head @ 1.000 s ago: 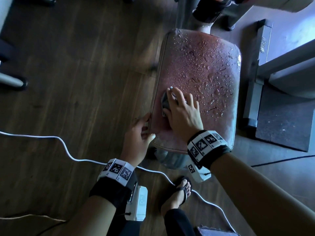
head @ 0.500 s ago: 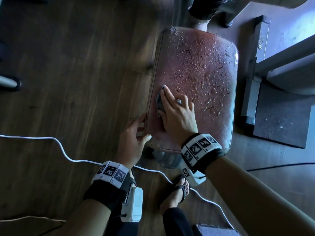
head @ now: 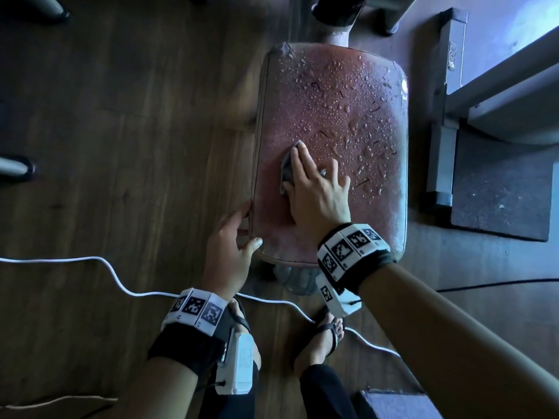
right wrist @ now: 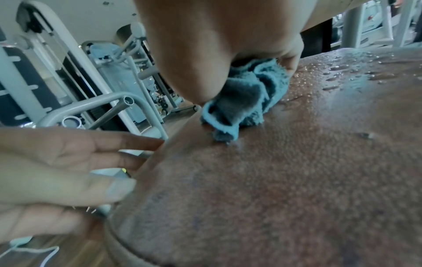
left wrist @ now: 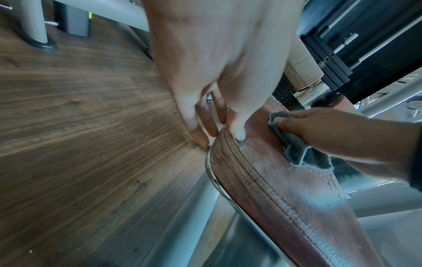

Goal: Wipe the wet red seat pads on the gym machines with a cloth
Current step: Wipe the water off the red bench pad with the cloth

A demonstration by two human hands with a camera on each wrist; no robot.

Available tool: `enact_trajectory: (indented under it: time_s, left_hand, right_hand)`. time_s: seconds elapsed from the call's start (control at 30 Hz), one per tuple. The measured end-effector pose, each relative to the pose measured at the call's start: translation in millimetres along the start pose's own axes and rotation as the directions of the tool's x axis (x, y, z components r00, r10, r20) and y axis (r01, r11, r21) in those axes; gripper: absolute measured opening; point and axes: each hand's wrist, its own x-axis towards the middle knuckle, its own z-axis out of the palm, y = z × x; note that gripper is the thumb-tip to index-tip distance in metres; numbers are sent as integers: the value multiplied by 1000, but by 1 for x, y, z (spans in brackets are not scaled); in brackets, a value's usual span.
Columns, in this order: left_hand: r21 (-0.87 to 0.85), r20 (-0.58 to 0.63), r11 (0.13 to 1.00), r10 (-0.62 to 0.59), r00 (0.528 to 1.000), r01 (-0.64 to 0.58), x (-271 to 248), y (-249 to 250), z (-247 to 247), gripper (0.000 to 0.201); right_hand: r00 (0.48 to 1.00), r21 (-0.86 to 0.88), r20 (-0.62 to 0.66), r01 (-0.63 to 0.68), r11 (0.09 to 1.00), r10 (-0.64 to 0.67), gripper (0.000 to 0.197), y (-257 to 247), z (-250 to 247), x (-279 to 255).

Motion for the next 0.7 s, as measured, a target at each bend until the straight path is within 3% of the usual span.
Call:
enact_trajectory:
  time_s: [0.27,0.47,0.57,0.7]
  left_hand:
    - [-30,-4,998,54,999,-55,-2,-2,0,72]
    - [-82,20,994,78,997,-77,2,-7,-4,71]
    - [-80,17,995,58,998,-57,2,-8,-4,67]
    - [-73,35,997,19,999,-16,2,-6,-5,54]
  right_hand:
    - [999,17,7,-35,999,35,65,5,9,-59]
    - [1000,35,-20,-4,999,4,65,4,14,-50]
    - [988,21,-69,141,990,-139,65,2,13,-32]
    - [896,-22,-103,432,901,-432,62,5,12,10]
